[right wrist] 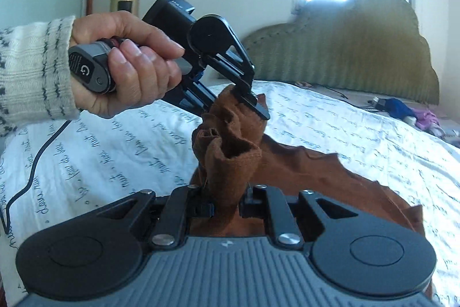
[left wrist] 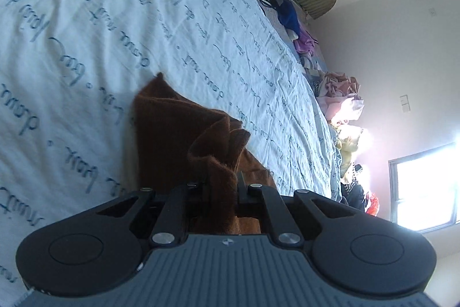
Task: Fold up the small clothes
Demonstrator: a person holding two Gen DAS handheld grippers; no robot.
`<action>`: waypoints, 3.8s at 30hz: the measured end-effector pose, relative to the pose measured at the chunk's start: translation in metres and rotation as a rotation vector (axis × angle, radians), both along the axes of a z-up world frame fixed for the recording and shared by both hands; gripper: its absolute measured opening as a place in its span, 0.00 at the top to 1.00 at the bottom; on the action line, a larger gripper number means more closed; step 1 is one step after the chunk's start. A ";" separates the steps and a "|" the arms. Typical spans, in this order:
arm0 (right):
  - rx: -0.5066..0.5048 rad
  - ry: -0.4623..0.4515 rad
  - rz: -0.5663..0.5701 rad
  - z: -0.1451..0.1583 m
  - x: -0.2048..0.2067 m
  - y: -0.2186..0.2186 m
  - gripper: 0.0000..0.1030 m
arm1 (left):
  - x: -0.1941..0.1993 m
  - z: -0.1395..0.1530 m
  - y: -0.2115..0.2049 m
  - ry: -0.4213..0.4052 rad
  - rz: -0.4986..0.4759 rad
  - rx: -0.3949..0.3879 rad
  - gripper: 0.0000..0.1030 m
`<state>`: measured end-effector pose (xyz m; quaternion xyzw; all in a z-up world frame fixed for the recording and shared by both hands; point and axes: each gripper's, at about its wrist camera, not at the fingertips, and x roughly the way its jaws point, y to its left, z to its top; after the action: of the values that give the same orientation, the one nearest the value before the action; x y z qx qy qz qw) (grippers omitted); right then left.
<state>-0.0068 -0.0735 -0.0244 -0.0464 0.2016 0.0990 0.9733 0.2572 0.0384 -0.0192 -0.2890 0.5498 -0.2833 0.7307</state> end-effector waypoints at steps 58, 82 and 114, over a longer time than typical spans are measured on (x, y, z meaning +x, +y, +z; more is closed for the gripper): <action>0.230 0.217 -0.146 -0.019 0.049 -0.256 0.80 | -0.200 -0.012 -0.096 -0.396 -0.142 0.197 0.10; 0.432 0.258 -0.143 -0.040 0.041 -0.298 0.29 | -0.122 -0.026 -0.056 -0.251 -0.025 0.198 0.01; -0.115 0.232 -0.064 -0.064 -0.044 -0.206 0.95 | -0.213 -0.060 -0.092 -0.286 -0.142 0.456 0.01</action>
<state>-0.0504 -0.2791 -0.0884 -0.0840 0.3196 0.0608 0.9418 0.0445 -0.0540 -0.0790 -0.0350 0.5093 -0.2408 0.8255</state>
